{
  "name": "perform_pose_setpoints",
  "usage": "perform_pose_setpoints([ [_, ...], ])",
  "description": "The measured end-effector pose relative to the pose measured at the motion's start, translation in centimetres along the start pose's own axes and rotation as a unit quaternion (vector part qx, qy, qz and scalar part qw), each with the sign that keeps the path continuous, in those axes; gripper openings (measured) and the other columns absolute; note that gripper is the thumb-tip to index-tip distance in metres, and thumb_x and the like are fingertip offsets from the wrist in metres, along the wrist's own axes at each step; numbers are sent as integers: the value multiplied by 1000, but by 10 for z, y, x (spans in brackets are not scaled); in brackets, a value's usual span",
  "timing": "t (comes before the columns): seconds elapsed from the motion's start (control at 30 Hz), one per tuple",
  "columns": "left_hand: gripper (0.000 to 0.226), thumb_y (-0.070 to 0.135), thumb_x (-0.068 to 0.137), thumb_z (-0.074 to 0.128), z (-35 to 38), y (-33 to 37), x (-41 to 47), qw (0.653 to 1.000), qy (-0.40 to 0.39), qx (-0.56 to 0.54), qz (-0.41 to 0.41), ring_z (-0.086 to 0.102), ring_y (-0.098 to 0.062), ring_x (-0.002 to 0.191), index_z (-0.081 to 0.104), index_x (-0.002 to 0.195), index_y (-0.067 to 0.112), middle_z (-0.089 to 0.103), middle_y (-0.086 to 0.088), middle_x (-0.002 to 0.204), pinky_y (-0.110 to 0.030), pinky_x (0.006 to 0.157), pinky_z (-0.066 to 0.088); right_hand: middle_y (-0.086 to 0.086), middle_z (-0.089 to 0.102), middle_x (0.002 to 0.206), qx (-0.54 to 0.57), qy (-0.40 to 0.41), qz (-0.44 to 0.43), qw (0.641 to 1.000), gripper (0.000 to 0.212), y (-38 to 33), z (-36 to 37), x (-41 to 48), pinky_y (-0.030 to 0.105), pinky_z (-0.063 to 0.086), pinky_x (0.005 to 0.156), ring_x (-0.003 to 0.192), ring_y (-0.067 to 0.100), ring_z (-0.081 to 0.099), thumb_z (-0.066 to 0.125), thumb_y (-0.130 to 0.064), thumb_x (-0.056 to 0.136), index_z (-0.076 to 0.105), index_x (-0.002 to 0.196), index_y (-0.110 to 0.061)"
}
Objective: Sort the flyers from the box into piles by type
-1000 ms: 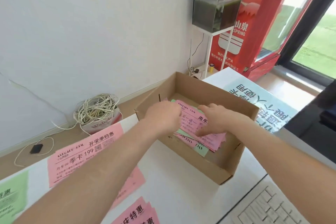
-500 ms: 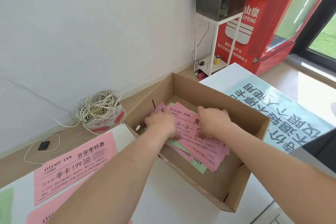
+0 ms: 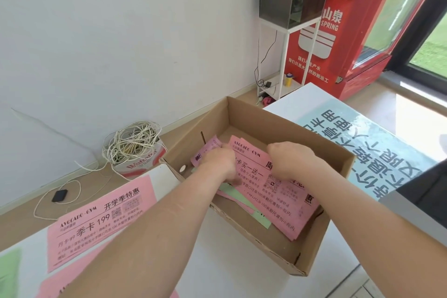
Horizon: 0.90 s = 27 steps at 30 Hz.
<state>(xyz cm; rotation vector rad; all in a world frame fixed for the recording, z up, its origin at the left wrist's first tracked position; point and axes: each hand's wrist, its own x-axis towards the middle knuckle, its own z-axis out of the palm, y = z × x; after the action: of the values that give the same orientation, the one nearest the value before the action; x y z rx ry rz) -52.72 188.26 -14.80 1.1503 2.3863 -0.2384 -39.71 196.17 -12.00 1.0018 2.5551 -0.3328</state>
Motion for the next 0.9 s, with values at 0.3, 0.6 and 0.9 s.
perform_pose_setpoints([
  [0.3,30,23,75,78,-15,-9,-8,963,43,-264,20,65,-13,86,60,98,21,69,6,99,-32,77,52,-4,60,87,63,136,10,989,18,12,-3,-12,31,49,58,76,18,57,53,-9,81,53,92,-23],
  [0.6,17,10,81,68,-61,-38,-85,823,307,-432,205,62,-23,70,59,75,24,64,6,69,-46,67,52,-3,46,131,135,327,-48,934,49,-11,-16,-62,44,31,100,120,18,41,50,-18,90,36,136,-27],
  [0.9,42,-16,75,58,-60,-85,-190,728,433,-470,249,60,-16,68,56,73,25,63,5,72,-33,63,49,-6,66,98,138,426,-255,857,53,-69,-45,-143,38,53,55,71,24,62,45,-25,87,35,139,-31],
])
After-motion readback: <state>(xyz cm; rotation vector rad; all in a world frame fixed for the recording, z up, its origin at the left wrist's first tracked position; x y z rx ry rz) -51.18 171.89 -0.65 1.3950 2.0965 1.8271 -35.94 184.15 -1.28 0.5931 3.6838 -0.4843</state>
